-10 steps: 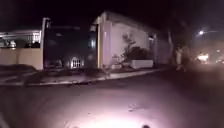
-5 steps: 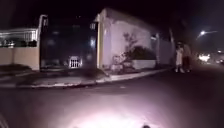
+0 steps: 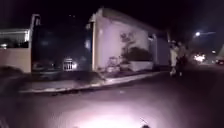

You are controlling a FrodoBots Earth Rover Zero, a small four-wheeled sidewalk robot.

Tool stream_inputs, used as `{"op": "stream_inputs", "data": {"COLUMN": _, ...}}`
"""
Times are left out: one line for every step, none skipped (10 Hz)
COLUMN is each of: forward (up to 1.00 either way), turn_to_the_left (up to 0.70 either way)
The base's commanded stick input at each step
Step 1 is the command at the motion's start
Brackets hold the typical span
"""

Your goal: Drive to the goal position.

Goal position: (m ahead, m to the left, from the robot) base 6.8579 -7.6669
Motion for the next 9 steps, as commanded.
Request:
{"op": "stream_inputs", "data": {"forward": 0.00, "turn_to_the_left": 0.00}}
{"op": "stream_inputs", "data": {"forward": 0.00, "turn_to_the_left": 0.00}}
{"op": "stream_inputs", "data": {"forward": 0.00, "turn_to_the_left": 0.00}}
{"op": "stream_inputs", "data": {"forward": 0.00, "turn_to_the_left": 0.00}}
{"op": "stream_inputs", "data": {"forward": 0.00, "turn_to_the_left": 0.00}}
{"op": "stream_inputs", "data": {"forward": 0.00, "turn_to_the_left": -0.23}}
{"op": "stream_inputs", "data": {"forward": 0.00, "turn_to_the_left": -0.60}}
{"op": "stream_inputs", "data": {"forward": 0.00, "turn_to_the_left": -0.70}}
{"op": "stream_inputs", "data": {"forward": 0.00, "turn_to_the_left": -0.70}}
